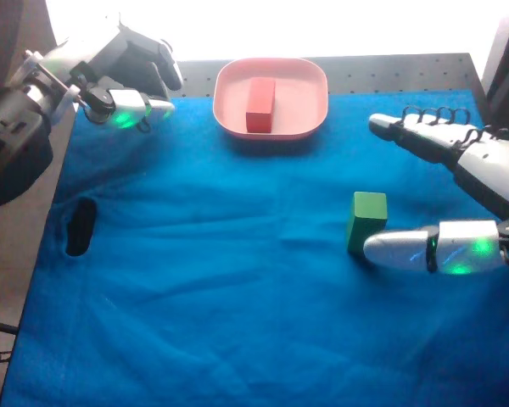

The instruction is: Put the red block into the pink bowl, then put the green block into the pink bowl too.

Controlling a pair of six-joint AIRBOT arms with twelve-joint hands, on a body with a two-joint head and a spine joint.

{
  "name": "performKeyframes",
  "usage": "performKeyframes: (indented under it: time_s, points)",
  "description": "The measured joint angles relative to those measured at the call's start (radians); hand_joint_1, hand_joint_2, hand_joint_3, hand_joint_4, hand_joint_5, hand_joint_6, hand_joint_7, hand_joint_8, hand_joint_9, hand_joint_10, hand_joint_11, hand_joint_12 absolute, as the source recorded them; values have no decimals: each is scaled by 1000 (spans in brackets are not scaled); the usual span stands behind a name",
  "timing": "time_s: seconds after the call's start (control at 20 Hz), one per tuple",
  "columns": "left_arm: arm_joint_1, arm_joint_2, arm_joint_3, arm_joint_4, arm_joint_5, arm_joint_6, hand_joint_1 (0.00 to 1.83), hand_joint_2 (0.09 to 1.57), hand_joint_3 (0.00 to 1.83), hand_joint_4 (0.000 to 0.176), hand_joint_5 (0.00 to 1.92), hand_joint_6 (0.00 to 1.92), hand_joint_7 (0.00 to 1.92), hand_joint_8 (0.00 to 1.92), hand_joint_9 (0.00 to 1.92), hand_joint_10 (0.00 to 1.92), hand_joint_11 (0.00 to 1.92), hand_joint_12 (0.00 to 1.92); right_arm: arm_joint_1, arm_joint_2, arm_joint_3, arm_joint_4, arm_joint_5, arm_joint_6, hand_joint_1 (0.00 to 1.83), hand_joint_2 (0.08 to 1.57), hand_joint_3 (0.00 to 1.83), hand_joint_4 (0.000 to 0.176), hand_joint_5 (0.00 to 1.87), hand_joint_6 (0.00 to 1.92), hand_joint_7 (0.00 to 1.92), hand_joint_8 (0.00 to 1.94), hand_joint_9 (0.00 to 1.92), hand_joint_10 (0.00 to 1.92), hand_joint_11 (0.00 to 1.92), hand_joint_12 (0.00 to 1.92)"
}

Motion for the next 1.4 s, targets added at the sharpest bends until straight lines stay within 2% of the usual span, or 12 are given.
performKeyframes:
  time_s: [0.1, 0.15, 0.45, 0.5, 0.6, 0.7, 0.85, 1.0, 1.1, 1.2, 1.25, 1.4]
  points:
    - [5, -1, 0, -2, 3, 2, 1371, 1016, 0, 0, 983, 61, 1177, 675, 1223, 36, 713, 1125, -5, -1, 0, 0, 5, -2, 559, 655, 0, 71, 194, 7, 251, 7, 188, 10, 166, 100]
    - [7, -1, 0, -4, 2, 2, 1175, 958, 0, 0, 997, 8, 1123, 335, 1224, 31, 694, 1205, -7, -4, 0, 1, 10, -3, 570, 666, 0, 43, 198, 7, 262, 9, 208, 15, 194, 115]
    - [8, 12, -20, -1, 2, 2, 1382, 988, 1, 0, 985, 0, 1250, 544, 1245, 18, 726, 1025, -7, -14, 0, 1, 14, -7, 561, 704, 7, 12, 225, 12, 279, 10, 259, 22, 273, 164]
    - [8, 23, -28, -3, 1, 2, 1380, 991, 0, 0, 987, 1, 1240, 561, 1241, 14, 709, 1080, -7, -15, 0, 1, 14, -7, 555, 713, 2, 30, 230, 10, 280, 7, 276, 5, 248, 247]
    - [6, 50, -50, -15, -2, 24, 1165, 924, 0, 0, 899, 0, 1090, 103, 1183, 6, 711, 1067, -13, -22, 0, 3, 20, -7, 571, 718, 0, 37, 277, 0, 303, 0, 291, 0, 167, 442]
    - [-3, 68, -70, -23, -7, 41, 1073, 904, 0, 0, 802, 0, 1010, 17, 1055, 0, 606, 1059, -20, -27, 0, 3, 17, -10, 581, 716, 0, 18, 298, 6, 321, 6, 296, 2, 155, 471]
    - [-12, 108, -129, -34, -46, 69, 1058, 917, 1, 0, 578, 0, 713, 0, 805, 0, 420, 940, -22, -31, 0, 7, 21, -10, 595, 723, 2, 14, 319, 11, 338, 10, 306, 8, 162, 474]
    - [-12, 153, -187, -51, -98, 96, 1081, 893, 0, 37, 518, 0, 594, 0, 663, 0, 173, 1125, -23, -32, 0, 16, 20, -9, 630, 741, 4, 0, 374, 7, 383, 7, 351, 9, 234, 479]
    - [5, 186, -221, -72, -159, 104, 1002, 855, 0, 79, 439, 1, 453, 2, 494, 3, 119, 881, -28, -35, 0, 17, 24, -11, 672, 750, 1, 0, 411, 5, 433, 6, 391, 8, 266, 475]
    - [18, 211, -257, -98, -189, 129, 938, 817, 1, 82, 402, 2, 398, 3, 414, 0, 130, 662, -31, -35, 0, 22, 25, -11, 698, 756, 2, 0, 435, 10, 461, 11, 446, 24, 331, 496]
    - [45, 238, -293, -106, -233, 147, 915, 805, 0, 42, 344, 0, 374, 0, 368, 0, 89, 623, -31, -38, 0, 24, 27, -11, 698, 770, 0, 0, 450, 1, 492, 0, 491, 1, 409, 430]
    - [87, 271, -346, -127, -290, 164, 889, 776, 0, 62, 348, 6, 385, 6, 376, 4, 102, 626, -32, -40, 0, 28, 34, -11, 703, 768, 0, 0, 463, 5, 505, 4, 513, 7, 447, 426]
